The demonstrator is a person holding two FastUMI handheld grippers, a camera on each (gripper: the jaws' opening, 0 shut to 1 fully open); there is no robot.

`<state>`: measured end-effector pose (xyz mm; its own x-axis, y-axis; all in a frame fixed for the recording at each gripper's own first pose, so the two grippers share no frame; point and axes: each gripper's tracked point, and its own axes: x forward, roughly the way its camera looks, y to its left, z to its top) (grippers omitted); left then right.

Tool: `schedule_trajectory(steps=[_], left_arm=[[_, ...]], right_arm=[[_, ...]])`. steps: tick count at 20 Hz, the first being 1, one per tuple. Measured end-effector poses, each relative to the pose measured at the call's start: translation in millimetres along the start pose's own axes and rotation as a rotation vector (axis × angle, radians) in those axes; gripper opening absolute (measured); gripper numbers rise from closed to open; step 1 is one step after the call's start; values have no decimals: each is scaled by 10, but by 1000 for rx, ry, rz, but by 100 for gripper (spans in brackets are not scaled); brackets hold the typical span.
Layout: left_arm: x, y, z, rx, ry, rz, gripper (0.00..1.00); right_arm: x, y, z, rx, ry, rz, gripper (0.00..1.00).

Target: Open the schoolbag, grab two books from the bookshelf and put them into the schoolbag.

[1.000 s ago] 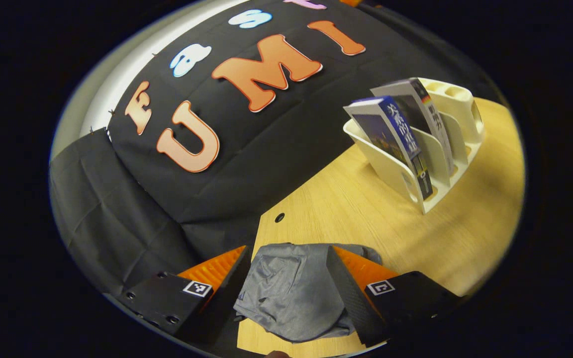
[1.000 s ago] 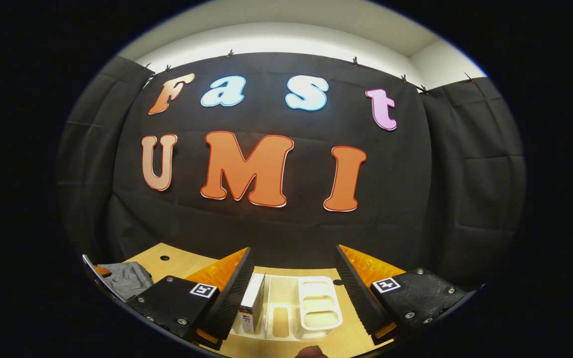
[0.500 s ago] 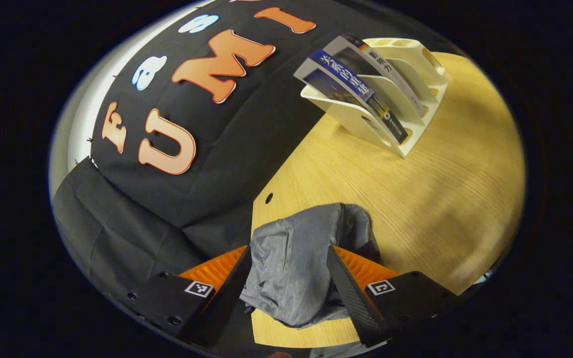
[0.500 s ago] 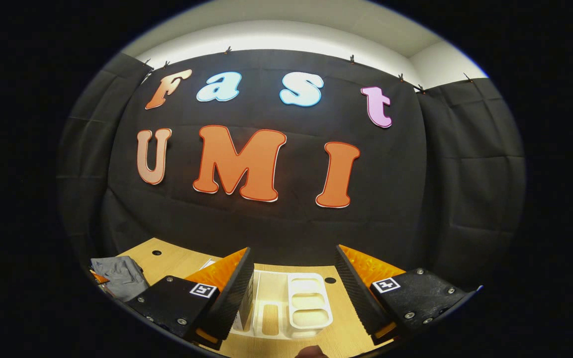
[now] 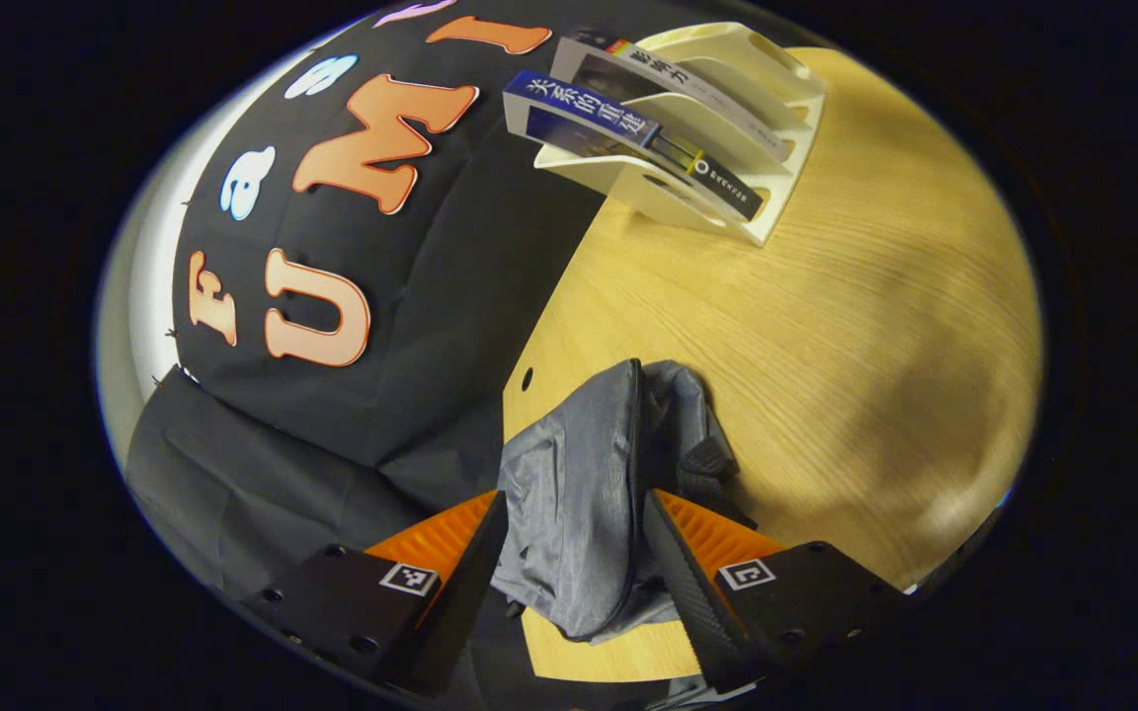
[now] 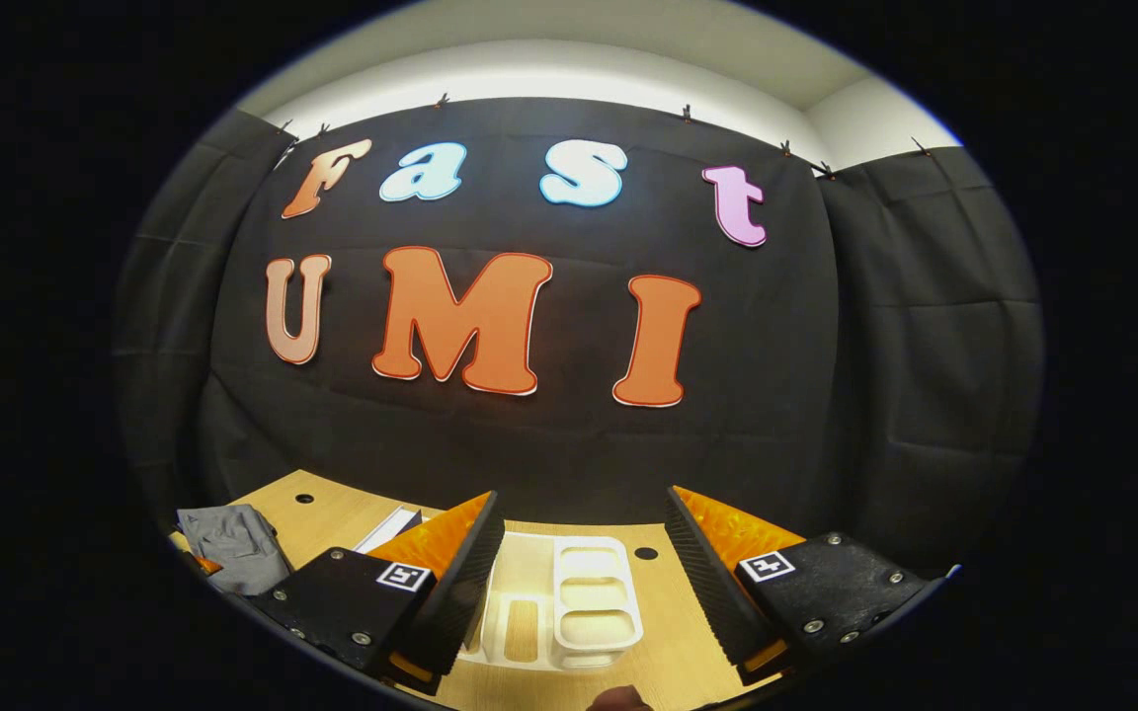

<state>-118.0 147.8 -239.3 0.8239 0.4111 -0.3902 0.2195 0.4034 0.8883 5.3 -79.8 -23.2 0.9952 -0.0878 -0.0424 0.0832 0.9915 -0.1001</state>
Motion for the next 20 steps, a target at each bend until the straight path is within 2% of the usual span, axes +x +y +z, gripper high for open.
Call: schedule_trajectory(steps=[4,7,8,9,10,11,12,13,14,16,20], left_arm=[[103,124,-192,-34,82,76,82],[215,200,-181,-47,102,126,66],[260,205,-166,-44,112,127,57],[310,232,-148,-41,112,137,61],[348,254,-173,-42,127,139,46],[393,290,-172,-48,136,141,48],[428,347,-189,-58,149,146,33],[460,423,-177,-65,147,154,28],[462,494,-180,-81,154,159,17],[477,611,-188,-117,153,155,10],[497,850,-205,-203,123,114,5]], right_arm=[[-10,-150,-46,4,1,3,97],[-43,-231,-91,6,5,21,97],[-51,-263,-90,1,2,25,97],[-63,-304,-97,-6,-1,33,97],[-65,-342,-94,-15,-7,37,97],[-69,-375,-97,-23,-7,42,97],[-65,-404,-96,-27,-10,45,97],[-62,-435,-102,-28,-11,49,97],[-61,-458,-106,-28,-12,50,97],[-52,-520,-114,-24,-15,33,97],[-27,-462,-92,-15,-14,-8,97]])
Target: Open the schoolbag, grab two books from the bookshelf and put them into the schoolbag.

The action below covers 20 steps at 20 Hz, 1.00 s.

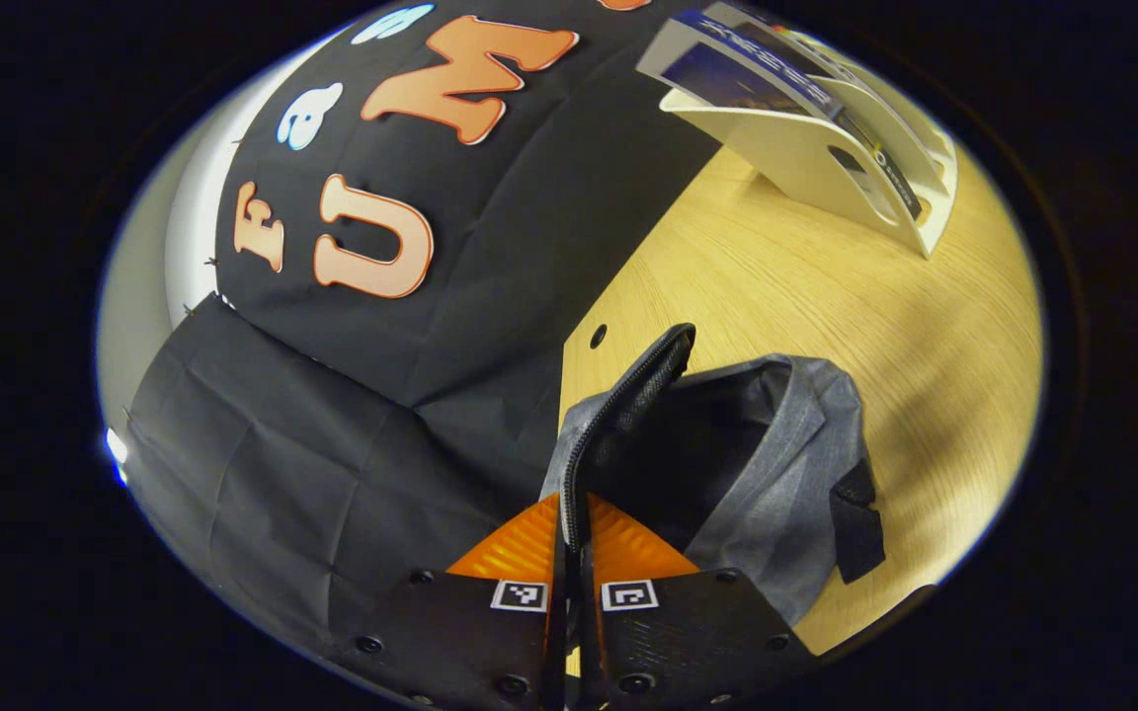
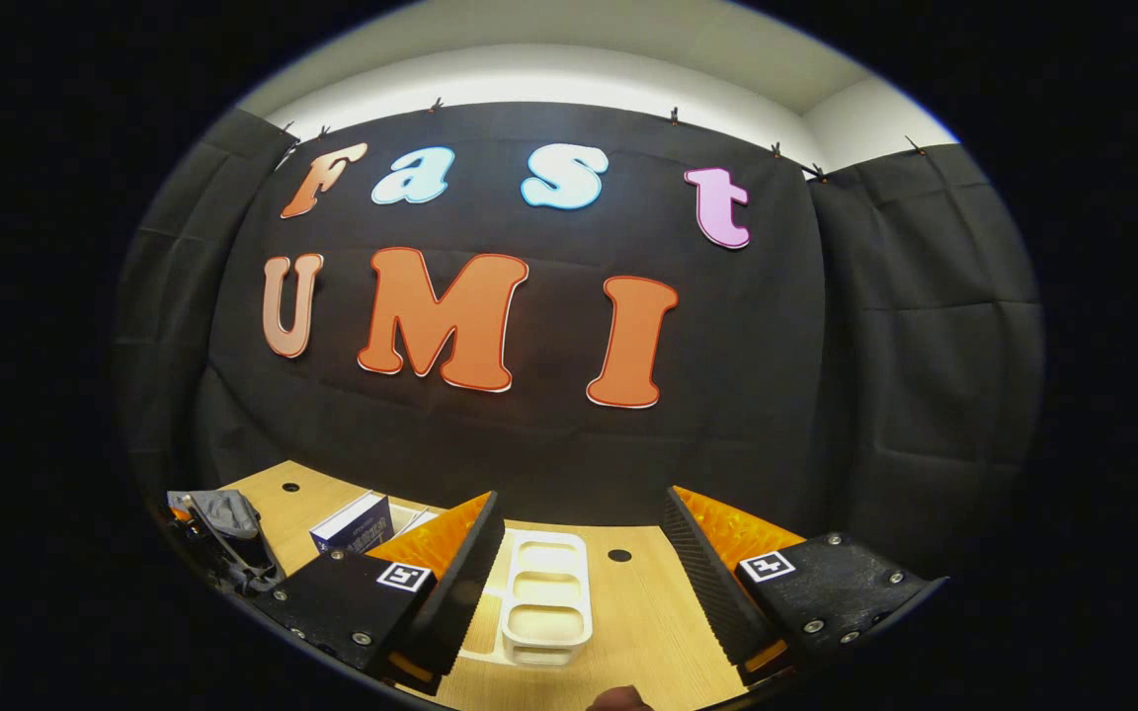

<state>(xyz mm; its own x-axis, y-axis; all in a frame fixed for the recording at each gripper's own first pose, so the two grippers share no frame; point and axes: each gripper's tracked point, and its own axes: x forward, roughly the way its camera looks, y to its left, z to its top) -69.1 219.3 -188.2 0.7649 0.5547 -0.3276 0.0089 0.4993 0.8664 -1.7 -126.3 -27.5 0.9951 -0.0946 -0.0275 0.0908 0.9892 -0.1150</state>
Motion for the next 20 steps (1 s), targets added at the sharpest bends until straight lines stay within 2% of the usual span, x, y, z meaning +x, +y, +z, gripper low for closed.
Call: schedule_trajectory(steps=[5,9,13,17,20], left_arm=[[111,522,59,-148,-49,-89,4],[267,916,178,-249,-100,-191,4],[421,1150,258,-331,-142,-328,4],[493,1326,317,-429,-178,-501,4],[536,1422,343,-498,-190,-619,4]], right_arm=[[-2,330,70,-12,13,-54,97],[-45,698,246,-42,1,-95,97],[-77,1076,445,-65,-10,-126,97],[-81,1489,622,-100,-7,-135,97],[-114,1722,748,-164,1,-161,97]])
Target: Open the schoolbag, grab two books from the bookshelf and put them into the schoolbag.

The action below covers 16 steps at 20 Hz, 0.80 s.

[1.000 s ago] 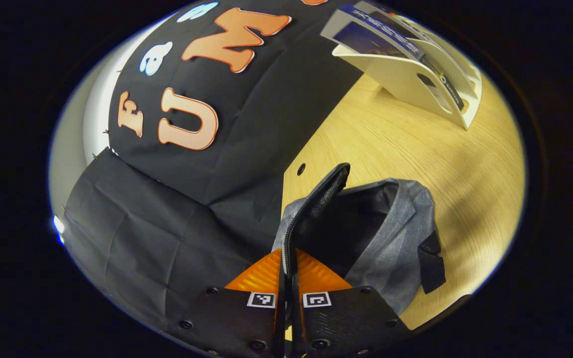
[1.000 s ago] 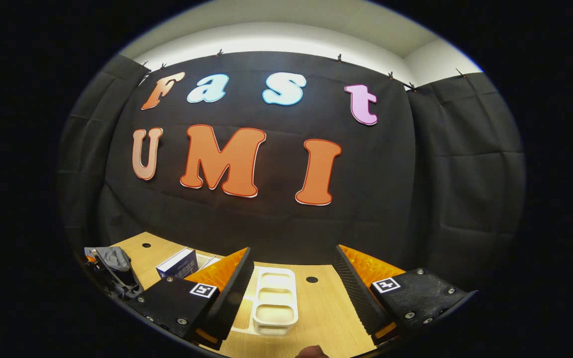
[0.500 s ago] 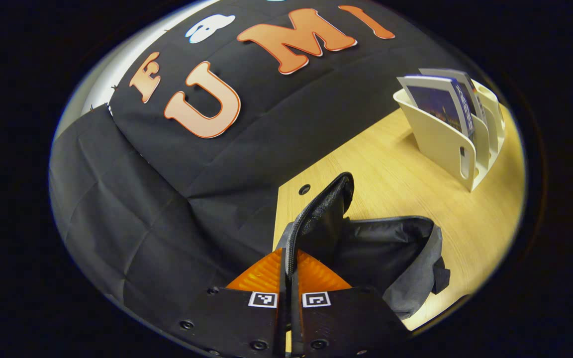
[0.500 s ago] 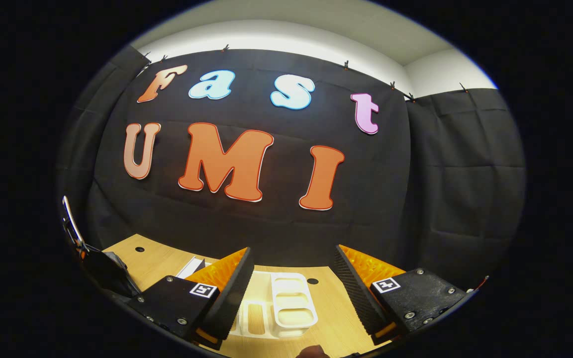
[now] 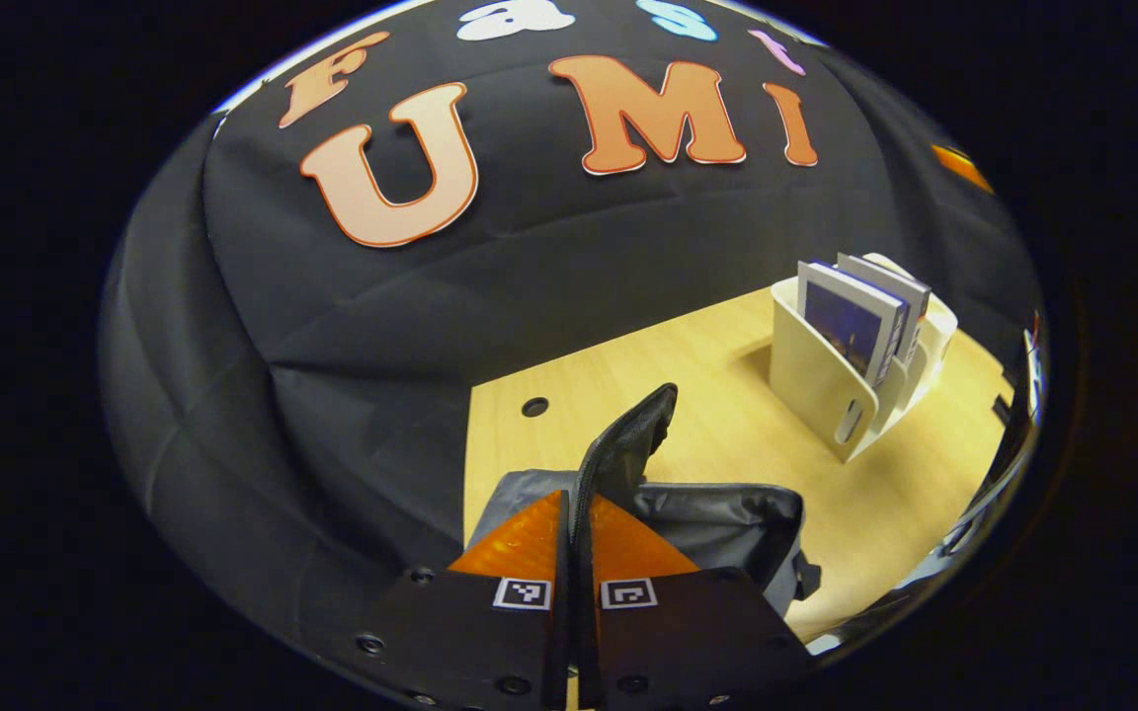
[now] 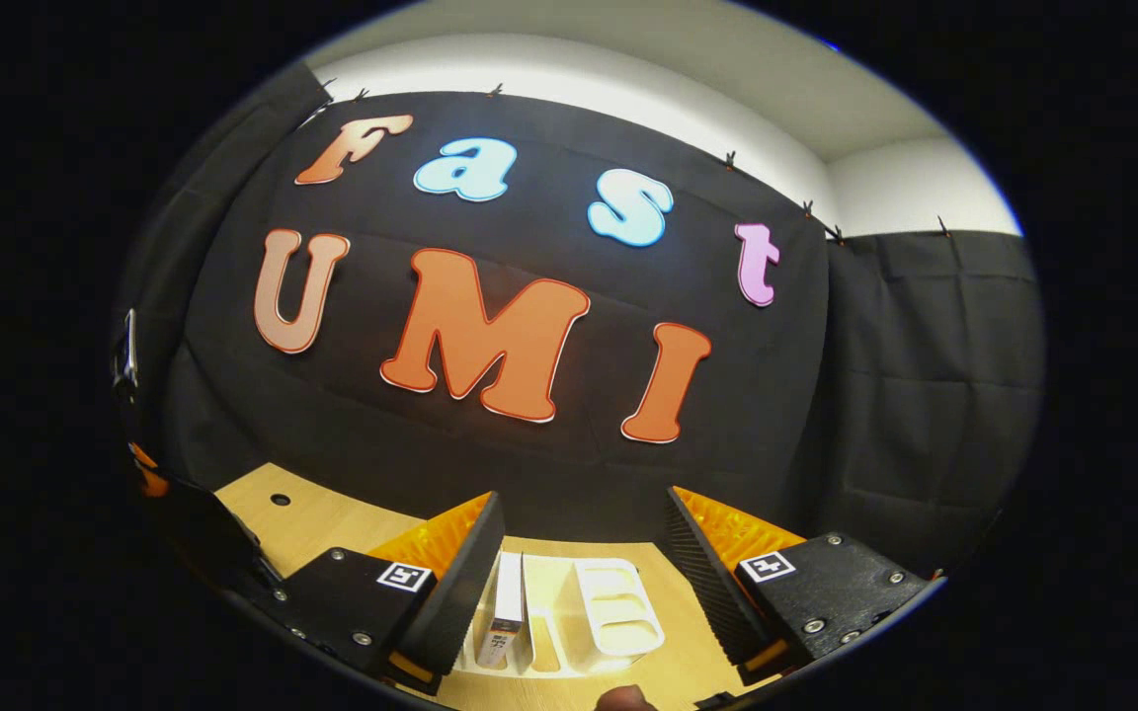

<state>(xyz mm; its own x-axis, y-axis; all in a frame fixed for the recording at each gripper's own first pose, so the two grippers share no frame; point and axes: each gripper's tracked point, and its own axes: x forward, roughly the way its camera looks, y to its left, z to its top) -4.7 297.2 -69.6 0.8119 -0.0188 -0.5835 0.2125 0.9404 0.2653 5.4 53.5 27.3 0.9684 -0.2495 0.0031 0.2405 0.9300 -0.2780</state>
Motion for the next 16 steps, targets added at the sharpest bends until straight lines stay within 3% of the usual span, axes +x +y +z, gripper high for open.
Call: schedule_trajectory(steps=[8,12,13,16], left_arm=[[-88,70,200,-116,35,-278,4],[-64,172,290,-142,58,-320,4],[-65,202,315,-144,54,-320,8],[-67,192,366,-119,61,-326,4]], right_arm=[[16,512,-9,24,173,58,98],[197,700,-222,-9,338,138,98],[238,757,-285,-6,384,168,98],[359,1023,-499,22,529,265,98]])
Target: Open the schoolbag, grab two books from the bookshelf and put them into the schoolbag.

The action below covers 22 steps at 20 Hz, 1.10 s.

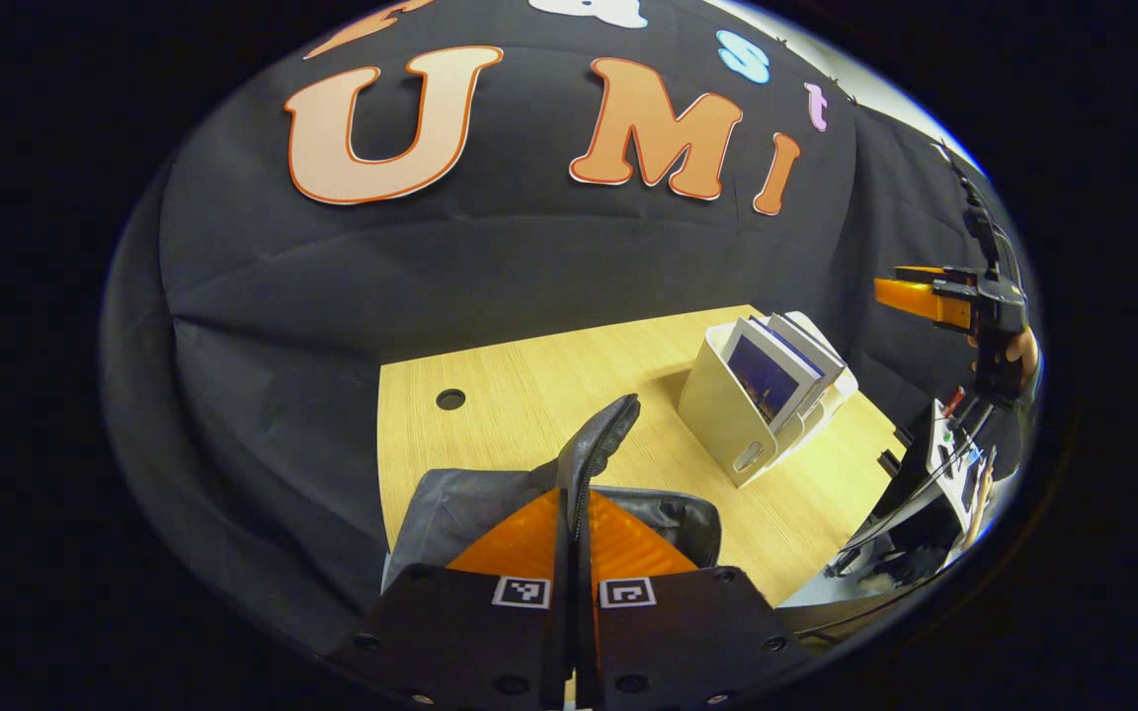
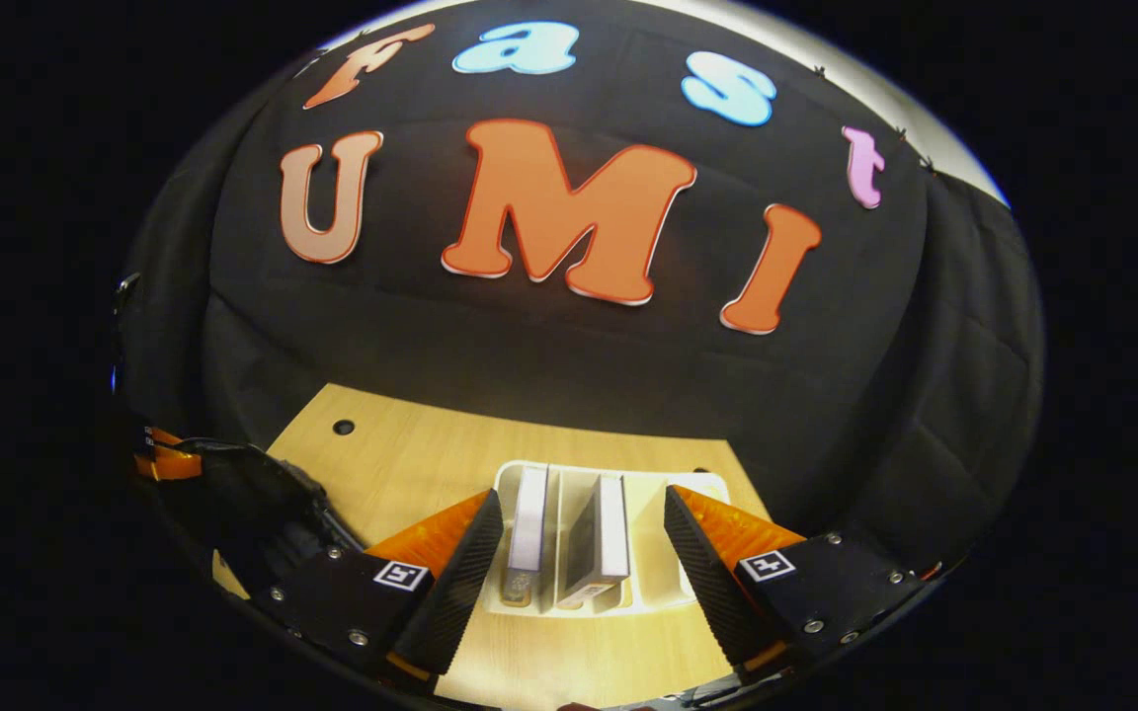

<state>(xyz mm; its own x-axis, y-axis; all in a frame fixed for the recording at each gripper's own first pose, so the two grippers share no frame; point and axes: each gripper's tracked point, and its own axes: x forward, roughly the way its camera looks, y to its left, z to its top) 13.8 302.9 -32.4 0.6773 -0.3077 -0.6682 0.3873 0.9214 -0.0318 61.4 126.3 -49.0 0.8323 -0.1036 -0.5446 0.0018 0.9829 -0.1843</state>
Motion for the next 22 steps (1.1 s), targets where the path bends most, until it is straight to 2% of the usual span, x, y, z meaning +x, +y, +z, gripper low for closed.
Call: schedule_trajectory(steps=[1,4,5,6,10,11,15,18,19,20,21,22], left_arm=[[-13,8,17,8,0,6,4],[-19,0,43,18,8,20,4],[-13,5,50,20,10,26,8],[-2,-3,60,21,17,29,4],[34,2,77,14,38,53,4],[47,12,86,12,37,63,4],[112,44,62,-24,51,96,4],[122,52,40,-41,55,110,4],[115,39,43,-46,56,111,4],[129,39,22,-50,58,115,4],[134,39,20,-56,59,115,4],[128,35,15,-57,61,120,4]], right_arm=[[80,71,-5,-6,32,36,99],[361,194,-73,-35,108,80,99],[454,236,-110,-37,138,98,99],[537,259,-158,-35,173,116,99],[967,252,-317,-21,299,145,100],[1049,250,-359,-10,332,144,100],[1315,408,-573,77,491,222,99],[1480,390,-693,53,550,216,89],[1518,389,-749,42,578,216,78],[1531,413,-826,47,608,215,75],[1533,471,-893,73,654,237,81],[1539,540,-921,134,684,240,78]])
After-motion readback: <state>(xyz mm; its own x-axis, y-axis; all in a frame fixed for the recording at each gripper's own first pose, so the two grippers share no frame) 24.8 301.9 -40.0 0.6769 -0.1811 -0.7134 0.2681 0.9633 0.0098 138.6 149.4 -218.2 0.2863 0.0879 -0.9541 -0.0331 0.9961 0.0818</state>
